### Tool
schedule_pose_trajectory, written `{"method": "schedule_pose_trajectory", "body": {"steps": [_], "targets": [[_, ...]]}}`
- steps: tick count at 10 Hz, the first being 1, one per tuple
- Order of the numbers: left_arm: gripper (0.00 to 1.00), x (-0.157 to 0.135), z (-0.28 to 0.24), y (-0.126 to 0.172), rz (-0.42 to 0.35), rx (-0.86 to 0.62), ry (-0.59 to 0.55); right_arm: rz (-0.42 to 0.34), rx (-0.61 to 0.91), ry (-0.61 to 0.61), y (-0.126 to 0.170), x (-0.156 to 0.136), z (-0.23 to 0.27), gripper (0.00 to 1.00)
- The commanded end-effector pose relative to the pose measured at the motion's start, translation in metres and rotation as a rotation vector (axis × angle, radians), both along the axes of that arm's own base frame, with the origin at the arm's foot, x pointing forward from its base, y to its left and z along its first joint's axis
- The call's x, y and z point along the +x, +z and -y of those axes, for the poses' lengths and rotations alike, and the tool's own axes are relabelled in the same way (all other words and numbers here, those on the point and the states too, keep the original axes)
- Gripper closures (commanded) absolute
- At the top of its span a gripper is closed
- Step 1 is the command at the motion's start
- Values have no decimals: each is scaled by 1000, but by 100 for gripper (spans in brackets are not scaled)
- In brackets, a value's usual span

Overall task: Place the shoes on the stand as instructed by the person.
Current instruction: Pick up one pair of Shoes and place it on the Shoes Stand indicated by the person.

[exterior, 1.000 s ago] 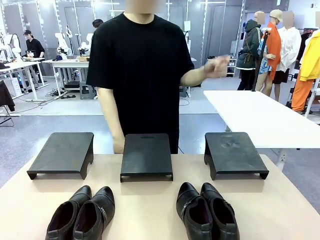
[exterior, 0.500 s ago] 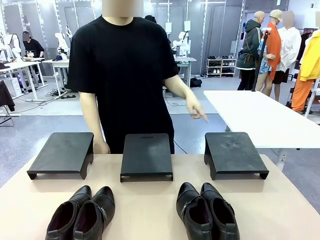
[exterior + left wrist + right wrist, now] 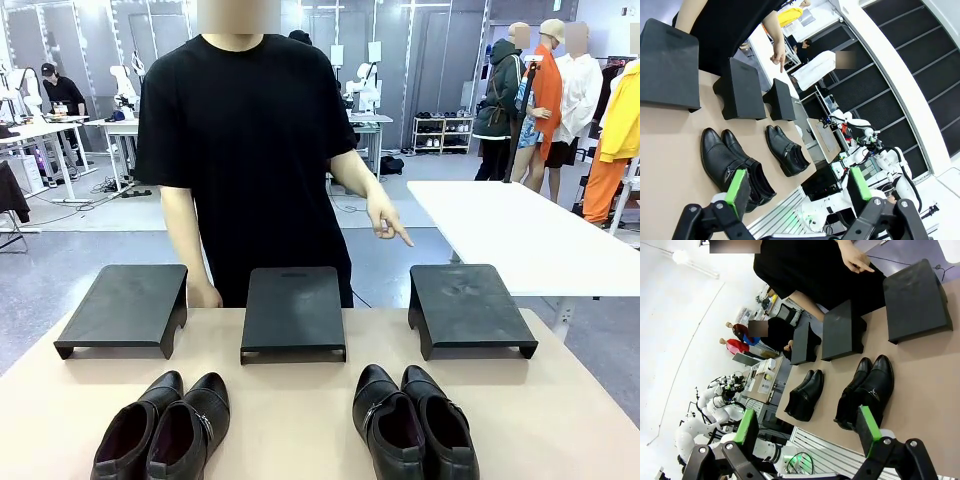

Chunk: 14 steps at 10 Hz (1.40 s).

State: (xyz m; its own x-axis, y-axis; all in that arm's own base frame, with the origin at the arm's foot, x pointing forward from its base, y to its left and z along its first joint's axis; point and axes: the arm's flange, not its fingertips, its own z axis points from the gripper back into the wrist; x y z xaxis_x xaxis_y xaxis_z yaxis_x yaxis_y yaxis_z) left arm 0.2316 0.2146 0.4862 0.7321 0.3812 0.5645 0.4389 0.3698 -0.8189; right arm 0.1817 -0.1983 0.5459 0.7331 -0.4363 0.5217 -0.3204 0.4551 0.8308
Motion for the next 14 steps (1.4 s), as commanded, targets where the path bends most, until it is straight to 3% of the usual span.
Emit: {"method": "schedule_pose_trajectory", "body": {"steps": [1,3,9,11,14], "targets": [[0,0,-2,1,18,1,-12,23,-7,3,2,1,0,0],[0,0,-2,1,18,1,-12,0,0,-1,0,0,0,0],[0,0,-2,1,18,1,-12,-299,-344,337,51,84,-130,0],[0,0,-2,1,18,1,-12,-384,-444,424,44,105,-179,0],[0,0,-2,1,18,1,-12,-509,-606,451,14,134,-251,0]]}}
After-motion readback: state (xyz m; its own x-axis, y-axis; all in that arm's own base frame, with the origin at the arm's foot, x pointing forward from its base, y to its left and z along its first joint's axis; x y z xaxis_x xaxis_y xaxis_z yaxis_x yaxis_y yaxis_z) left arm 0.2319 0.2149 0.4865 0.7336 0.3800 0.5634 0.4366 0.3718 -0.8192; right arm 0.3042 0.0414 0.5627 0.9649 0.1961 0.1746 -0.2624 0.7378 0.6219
